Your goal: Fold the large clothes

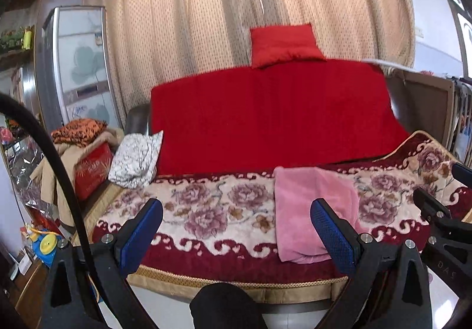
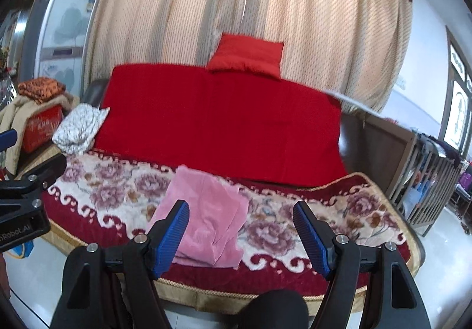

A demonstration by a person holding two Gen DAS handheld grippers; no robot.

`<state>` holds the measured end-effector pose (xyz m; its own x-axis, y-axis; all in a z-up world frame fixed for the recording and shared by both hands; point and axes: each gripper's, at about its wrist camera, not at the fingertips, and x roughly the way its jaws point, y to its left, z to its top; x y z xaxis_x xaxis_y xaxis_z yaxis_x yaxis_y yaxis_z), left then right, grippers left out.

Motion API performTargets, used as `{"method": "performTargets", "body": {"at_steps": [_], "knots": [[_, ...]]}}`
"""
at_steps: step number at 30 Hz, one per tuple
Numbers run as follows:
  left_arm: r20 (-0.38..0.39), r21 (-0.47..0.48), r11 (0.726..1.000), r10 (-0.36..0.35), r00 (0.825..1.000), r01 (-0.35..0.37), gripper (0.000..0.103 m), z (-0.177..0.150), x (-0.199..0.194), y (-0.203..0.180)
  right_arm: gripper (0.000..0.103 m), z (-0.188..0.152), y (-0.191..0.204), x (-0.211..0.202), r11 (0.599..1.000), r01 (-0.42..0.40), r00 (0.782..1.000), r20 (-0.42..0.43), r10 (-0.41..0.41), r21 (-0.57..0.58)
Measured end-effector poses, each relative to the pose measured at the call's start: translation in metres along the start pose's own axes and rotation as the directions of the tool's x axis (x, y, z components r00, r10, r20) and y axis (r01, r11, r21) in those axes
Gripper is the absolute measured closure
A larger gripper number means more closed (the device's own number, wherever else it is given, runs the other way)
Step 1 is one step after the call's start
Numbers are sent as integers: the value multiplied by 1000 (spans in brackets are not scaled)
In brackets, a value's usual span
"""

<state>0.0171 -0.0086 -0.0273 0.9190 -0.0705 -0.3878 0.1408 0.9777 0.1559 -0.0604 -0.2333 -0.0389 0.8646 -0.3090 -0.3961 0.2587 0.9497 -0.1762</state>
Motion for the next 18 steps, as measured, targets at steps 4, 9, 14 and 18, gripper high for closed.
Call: {"method": "performTargets", "body": {"at_steps": [4, 9, 14, 18], "knots": [[-56, -4, 1000, 10, 998, -11, 3, -7, 25, -1, 26, -8, 5, 24, 1000, -10, 999, -51, 9, -13], [-120, 5, 1000, 15, 993, -15, 3, -13, 54, -6, 27, -17, 11, 55, 999, -22, 992, -121, 18, -28], [-179, 17, 1000, 1, 984, 2, 3, -20, 85, -16, 27, -22, 14, 88, 999, -23, 983, -181, 18, -28], [-244, 42, 999, -20, 969, 32, 3, -24, 116, -31, 27, -27, 18, 115, 999, -24, 972, -236, 13, -40]]}}
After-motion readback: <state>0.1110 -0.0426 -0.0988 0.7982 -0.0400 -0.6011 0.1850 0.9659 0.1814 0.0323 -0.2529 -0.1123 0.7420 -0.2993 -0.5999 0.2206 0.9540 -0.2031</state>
